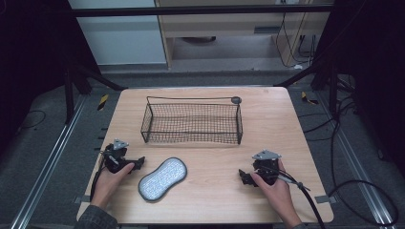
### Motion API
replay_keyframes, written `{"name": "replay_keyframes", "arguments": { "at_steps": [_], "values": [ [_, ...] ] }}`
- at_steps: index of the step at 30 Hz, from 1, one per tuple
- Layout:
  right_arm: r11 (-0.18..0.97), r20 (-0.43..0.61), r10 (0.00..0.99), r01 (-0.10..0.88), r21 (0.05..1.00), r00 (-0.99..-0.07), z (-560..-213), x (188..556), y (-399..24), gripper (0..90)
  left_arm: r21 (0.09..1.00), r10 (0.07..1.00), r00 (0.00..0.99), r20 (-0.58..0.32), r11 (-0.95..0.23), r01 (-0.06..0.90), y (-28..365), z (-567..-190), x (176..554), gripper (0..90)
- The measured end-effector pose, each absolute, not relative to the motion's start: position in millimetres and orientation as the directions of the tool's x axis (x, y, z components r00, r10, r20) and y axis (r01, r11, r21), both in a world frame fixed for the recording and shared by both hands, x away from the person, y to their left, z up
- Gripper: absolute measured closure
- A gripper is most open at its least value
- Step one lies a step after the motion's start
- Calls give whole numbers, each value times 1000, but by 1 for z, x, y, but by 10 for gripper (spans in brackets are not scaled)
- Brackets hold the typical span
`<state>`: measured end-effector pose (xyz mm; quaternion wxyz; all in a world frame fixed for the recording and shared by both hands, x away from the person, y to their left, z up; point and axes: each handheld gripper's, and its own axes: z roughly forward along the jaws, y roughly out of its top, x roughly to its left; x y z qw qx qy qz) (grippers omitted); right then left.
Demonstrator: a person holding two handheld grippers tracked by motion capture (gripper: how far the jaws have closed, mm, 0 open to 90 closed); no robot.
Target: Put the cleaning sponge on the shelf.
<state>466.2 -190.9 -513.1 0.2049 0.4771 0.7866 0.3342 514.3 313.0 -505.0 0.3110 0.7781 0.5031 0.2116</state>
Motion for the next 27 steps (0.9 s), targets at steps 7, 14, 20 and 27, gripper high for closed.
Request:
{"name": "replay_keyframes", "arguments": {
  "at_steps": [7,14,20,27],
  "values": [
    [321,-5,888,612,722,-460,-513,465,-191,5,714,893,449,26,-331,618,306,-486,504,29],
    [321,-4,888,612,723,-460,-513,465,-191,5,709,869,495,22,-362,605,304,-463,487,48],
    [320,-4,888,612,723,-460,-513,465,-191,5,692,835,550,25,-412,594,291,-445,481,41],
    [320,-4,888,612,723,-460,-513,465,-191,5,661,775,631,46,-497,562,265,-437,472,36]
  ]
}}
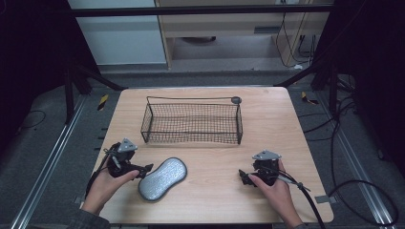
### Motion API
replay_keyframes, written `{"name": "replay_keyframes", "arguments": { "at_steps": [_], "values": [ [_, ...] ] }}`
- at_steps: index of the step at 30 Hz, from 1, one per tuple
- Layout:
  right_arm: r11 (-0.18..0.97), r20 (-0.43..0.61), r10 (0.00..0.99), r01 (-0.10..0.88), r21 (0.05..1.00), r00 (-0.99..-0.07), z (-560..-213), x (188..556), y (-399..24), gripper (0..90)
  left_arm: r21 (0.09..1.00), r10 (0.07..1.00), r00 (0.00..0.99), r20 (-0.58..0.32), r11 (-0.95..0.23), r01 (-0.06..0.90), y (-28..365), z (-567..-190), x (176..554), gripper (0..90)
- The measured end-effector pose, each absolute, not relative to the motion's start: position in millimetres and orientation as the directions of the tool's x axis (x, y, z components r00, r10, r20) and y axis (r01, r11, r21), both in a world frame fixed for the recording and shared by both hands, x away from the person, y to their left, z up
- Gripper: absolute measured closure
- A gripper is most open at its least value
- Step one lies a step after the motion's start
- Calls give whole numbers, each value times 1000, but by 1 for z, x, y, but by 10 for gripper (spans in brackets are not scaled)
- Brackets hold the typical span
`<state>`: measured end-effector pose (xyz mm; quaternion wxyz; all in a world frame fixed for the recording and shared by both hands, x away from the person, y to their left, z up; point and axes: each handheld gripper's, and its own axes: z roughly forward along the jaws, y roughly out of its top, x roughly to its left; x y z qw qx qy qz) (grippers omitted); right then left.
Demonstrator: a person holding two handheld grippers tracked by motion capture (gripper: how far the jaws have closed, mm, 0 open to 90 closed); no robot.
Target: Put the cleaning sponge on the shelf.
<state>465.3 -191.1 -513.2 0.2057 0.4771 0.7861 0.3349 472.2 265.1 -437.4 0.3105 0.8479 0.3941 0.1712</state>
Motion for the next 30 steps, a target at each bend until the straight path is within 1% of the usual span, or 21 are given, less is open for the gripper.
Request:
{"name": "replay_keyframes", "arguments": {
  "at_steps": [1,2,4,8,14,20,22,23,24,25,26,27,28,30],
  "values": [
    [320,-4,888,613,723,-460,-513,465,-191,5,661,775,631,46,-497,562,265,-437,472,38],
    [321,-4,888,612,723,-460,-513,465,-191,5,642,754,655,53,-528,555,257,-438,471,40],
    [320,-3,888,613,723,-460,-513,465,-191,5,626,739,672,56,-550,553,250,-439,469,43],
    [319,-2,889,615,721,-458,-513,465,-191,5,616,705,708,45,-578,536,236,-435,465,49],
    [320,-2,888,615,721,-459,-513,464,-191,5,595,679,731,66,-615,517,226,-426,464,46],
    [318,1,888,616,721,-460,-513,464,-191,5,524,632,768,105,-691,498,220,-420,469,32],
    [319,0,888,615,721,-460,-513,464,-191,5,514,630,770,105,-697,500,218,-420,470,33],
    [319,0,888,615,721,-460,-513,464,-192,5,483,617,780,104,-717,503,215,-420,472,33],
    [319,0,888,615,721,-460,-513,464,-192,5,483,617,780,104,-717,503,215,-420,472,34],
    [319,0,887,615,721,-461,-513,464,-192,5,460,618,780,99,-723,515,211,-421,475,35],
    [319,0,887,615,721,-461,-513,464,-192,5,460,618,780,99,-723,515,211,-421,475,36],
    [320,0,887,615,721,-461,-513,464,-192,5,427,605,789,109,-745,513,207,-422,477,37],
    [320,0,887,615,721,-461,-513,464,-192,5,427,605,789,109,-745,513,207,-422,477,38],
    [323,-4,886,613,721,-463,-513,464,-192,5,397,597,797,91,-755,521,203,-423,481,38]
  ]
}}
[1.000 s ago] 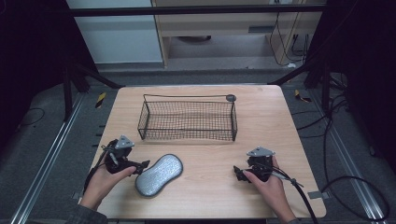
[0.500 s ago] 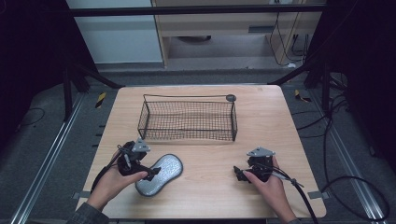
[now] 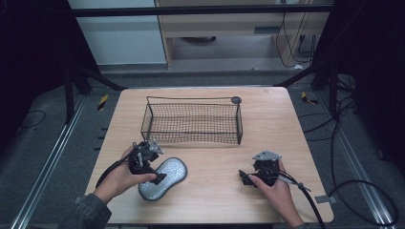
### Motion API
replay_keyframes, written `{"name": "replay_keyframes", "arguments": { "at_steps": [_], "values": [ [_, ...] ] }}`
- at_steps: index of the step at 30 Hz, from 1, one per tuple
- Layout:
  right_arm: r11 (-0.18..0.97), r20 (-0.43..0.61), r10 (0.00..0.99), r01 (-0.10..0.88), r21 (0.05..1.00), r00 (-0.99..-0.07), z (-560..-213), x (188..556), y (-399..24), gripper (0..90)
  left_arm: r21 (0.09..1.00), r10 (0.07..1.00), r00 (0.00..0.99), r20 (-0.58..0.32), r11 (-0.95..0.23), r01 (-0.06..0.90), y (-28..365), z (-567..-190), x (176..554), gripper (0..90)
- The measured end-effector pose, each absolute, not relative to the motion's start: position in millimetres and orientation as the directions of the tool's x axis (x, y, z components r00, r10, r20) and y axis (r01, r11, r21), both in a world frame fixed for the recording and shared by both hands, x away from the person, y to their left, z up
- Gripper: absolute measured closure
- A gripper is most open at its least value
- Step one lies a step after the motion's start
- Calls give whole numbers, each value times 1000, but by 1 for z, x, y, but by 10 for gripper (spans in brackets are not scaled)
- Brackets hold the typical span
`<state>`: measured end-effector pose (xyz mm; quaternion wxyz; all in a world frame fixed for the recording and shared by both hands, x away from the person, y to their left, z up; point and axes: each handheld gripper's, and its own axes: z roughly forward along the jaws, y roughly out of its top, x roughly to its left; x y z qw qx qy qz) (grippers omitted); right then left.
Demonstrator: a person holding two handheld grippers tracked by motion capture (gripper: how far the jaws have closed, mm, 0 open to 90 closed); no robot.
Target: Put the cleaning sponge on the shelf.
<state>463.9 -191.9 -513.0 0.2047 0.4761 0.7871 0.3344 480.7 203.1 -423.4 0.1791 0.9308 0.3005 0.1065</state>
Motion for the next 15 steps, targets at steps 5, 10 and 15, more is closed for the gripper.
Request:
{"name": "replay_keyframes", "arguments": {
  "at_steps": [5,10,15],
  "values": [
    [324,-5,886,612,721,-463,-513,464,-192,5,350,584,806,92,-777,523,197,-424,484,39],
    [324,-5,886,612,721,-463,-513,464,-192,5,300,608,791,65,-768,565,193,-435,488,39],
    [324,-4,886,612,721,-464,-513,464,-192,5,267,635,771,36,-750,605,195,-448,490,40]
  ]
}}
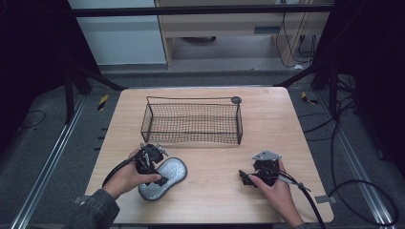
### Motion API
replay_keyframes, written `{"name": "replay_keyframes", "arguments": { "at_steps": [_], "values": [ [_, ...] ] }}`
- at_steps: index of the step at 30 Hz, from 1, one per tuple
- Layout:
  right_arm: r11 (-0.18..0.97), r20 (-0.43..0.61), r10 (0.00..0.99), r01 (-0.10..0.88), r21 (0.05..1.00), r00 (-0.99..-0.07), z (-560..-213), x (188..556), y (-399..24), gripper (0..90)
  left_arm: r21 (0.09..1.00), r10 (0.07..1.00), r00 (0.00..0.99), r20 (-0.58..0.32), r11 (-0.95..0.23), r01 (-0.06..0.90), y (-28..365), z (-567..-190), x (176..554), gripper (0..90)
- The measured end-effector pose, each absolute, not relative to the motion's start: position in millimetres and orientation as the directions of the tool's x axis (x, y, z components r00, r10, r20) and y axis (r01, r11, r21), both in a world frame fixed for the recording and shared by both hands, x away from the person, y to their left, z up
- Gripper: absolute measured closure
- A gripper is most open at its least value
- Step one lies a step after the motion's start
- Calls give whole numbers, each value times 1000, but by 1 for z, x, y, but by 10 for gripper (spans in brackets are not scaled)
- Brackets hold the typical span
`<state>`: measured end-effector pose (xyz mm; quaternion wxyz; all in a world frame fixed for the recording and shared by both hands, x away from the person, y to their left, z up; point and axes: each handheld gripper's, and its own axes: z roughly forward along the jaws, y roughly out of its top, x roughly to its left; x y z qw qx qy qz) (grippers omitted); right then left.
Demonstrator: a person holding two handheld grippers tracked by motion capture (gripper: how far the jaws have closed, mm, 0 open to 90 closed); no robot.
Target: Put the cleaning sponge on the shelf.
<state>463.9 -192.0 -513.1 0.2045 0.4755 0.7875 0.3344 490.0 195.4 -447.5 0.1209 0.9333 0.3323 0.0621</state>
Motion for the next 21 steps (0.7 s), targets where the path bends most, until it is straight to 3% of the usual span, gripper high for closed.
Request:
{"name": "replay_keyframes", "arguments": {
  "at_steps": [21],
  "values": [
    [324,-2,885,614,720,-465,-513,464,-192,4,289,659,752,-25,-715,636,188,-468,487,41]
  ]
}}
